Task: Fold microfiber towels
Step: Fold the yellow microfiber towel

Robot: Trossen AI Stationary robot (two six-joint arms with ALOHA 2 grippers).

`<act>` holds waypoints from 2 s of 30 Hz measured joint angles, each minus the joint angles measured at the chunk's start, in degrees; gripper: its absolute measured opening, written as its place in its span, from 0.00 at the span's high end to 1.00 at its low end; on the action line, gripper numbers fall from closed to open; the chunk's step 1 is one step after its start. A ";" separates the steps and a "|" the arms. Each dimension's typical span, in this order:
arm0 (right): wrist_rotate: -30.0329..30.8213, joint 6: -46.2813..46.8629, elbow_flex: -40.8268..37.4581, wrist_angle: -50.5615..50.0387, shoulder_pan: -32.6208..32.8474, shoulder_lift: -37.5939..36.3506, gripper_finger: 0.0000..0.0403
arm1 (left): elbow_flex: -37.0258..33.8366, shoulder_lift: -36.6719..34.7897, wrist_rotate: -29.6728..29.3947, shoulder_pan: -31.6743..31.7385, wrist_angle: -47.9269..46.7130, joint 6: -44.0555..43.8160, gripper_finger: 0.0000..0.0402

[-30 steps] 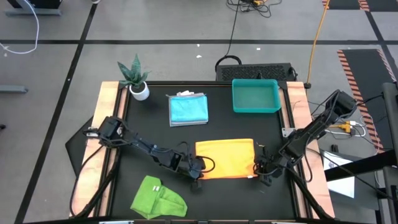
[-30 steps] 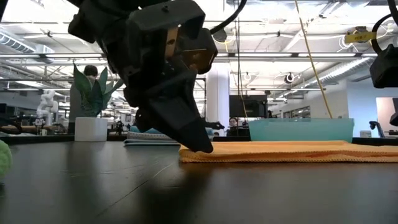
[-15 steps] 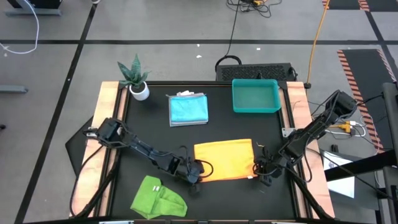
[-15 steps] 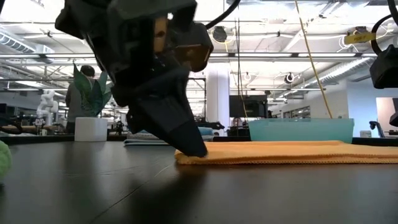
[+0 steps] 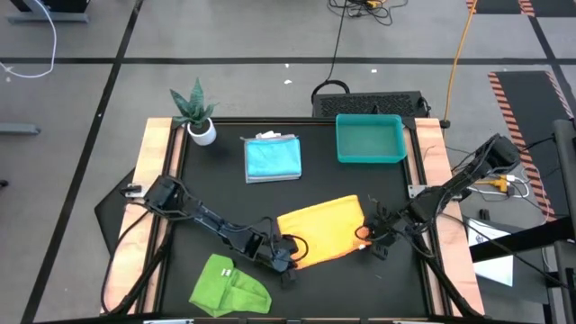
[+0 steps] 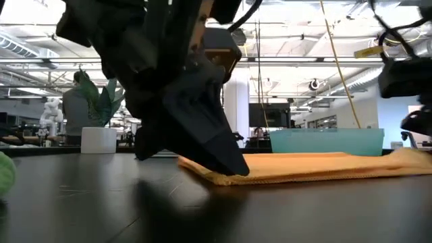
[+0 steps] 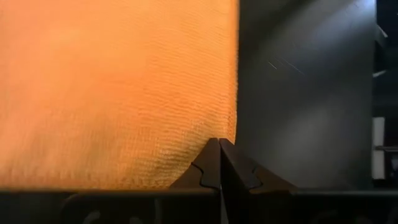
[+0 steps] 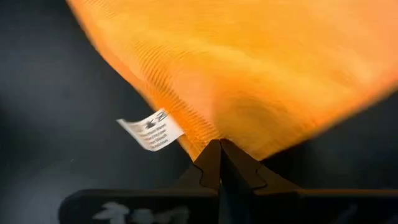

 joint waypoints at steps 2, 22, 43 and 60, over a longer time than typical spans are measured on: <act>-0.06 -2.09 -0.02 -1.19 -2.57 -0.87 1.00 | 0.86 0.07 0.14 -0.19 -0.31 -0.14 1.00; -3.30 -16.37 14.97 -25.04 -16.63 -11.32 1.00 | 7.11 -11.27 1.74 6.45 -12.20 26.54 1.00; 12.61 5.13 28.80 21.03 3.94 28.79 1.00 | -7.03 -16.03 10.58 16.67 -19.48 89.16 0.91; 14.13 9.22 28.98 26.14 3.96 29.18 1.00 | -6.98 -10.41 8.09 16.97 -12.02 106.06 0.58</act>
